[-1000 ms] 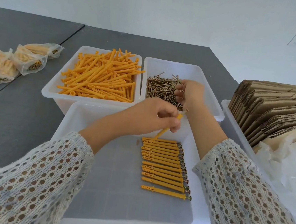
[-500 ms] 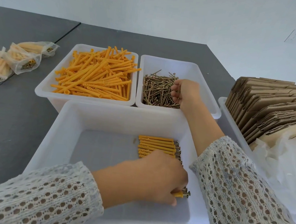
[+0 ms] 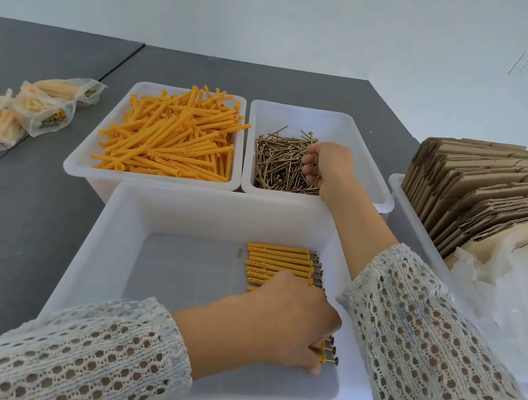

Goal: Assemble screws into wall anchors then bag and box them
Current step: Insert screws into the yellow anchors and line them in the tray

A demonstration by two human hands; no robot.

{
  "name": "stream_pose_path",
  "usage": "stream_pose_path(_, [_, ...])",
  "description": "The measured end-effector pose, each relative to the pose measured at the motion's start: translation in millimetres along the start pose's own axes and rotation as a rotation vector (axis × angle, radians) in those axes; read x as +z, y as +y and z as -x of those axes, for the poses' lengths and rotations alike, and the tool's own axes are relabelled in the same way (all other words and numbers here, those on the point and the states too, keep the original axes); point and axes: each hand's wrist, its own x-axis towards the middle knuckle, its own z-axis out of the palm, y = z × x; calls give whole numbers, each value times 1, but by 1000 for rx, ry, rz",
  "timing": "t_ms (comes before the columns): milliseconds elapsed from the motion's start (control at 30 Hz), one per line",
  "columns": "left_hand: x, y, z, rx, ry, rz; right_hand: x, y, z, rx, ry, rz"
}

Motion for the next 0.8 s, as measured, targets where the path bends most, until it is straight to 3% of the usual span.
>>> stream_pose_path(267, [-4, -8, 0, 3, 183, 36, 2, 6, 1, -131, -17, 181])
stream_pose_path(433, [-33, -40, -2, -201, 419, 48, 6, 13, -5, -292, 12, 479])
stream_pose_path(600, [-48, -79, 14, -377, 751, 66, 13, 15, -4, -326, -133, 844])
stream_pose_path(800, [-46, -115, 19, -522, 906, 25, 17, 18, 0, -343, -180, 1030])
